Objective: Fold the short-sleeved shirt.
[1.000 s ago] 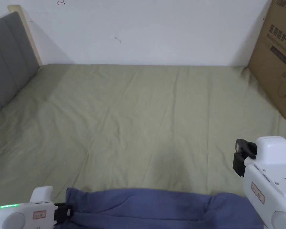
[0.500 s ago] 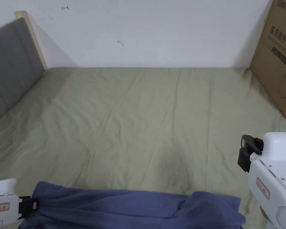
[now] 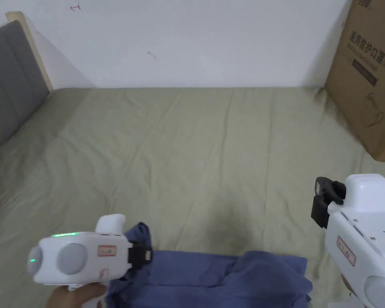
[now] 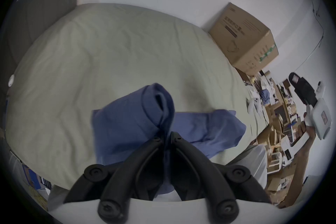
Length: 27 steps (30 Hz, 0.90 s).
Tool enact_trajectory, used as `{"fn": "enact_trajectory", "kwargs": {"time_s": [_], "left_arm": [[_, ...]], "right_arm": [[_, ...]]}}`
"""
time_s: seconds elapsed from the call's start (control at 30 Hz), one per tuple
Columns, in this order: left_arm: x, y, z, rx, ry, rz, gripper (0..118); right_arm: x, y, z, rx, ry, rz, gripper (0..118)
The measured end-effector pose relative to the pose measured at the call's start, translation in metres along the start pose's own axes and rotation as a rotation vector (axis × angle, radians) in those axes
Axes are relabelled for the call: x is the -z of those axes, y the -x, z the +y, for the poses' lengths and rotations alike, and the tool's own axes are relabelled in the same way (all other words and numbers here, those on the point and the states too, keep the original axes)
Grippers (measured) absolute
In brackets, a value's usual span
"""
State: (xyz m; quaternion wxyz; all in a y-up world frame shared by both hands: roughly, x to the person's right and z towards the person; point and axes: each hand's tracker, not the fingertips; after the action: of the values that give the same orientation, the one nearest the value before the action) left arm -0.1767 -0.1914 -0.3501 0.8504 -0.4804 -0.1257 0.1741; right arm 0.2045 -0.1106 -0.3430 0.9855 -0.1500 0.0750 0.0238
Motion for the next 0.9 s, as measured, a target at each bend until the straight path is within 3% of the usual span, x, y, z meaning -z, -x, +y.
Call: {"fn": "enact_trajectory", "kwargs": {"time_s": [0.13,0.4,0.43,0.53,0.57,0.77,0.9], "left_arm": [[0.048,-0.030,-0.005,-0.021,0.085,-0.067,5],[0.121,-0.052,-0.019,-0.078,0.193,0.006,7],[0.122,-0.052,-0.019,-0.089,0.196,0.017,16],[0.113,-0.052,-0.019,-0.124,0.164,-0.078,94],[0.108,-0.053,-0.017,-0.129,0.156,-0.092,105],[0.042,-0.042,0.000,-0.083,-0.033,-0.116,105],[0.002,-0.023,0.005,-0.021,-0.196,0.007,105]], "right_arm": [[-0.004,-0.005,-0.002,-0.011,-0.002,-0.004,0],[-0.007,-0.017,-0.009,-0.009,0.022,-0.026,0],[-0.007,-0.018,-0.009,-0.008,0.022,-0.027,0],[-0.007,-0.019,-0.009,-0.010,0.027,-0.030,0],[-0.007,-0.019,-0.009,-0.009,0.028,-0.032,0],[-0.008,-0.018,-0.005,0.001,0.021,-0.020,0],[-0.009,-0.015,-0.001,-0.011,0.011,-0.009,0]]}}
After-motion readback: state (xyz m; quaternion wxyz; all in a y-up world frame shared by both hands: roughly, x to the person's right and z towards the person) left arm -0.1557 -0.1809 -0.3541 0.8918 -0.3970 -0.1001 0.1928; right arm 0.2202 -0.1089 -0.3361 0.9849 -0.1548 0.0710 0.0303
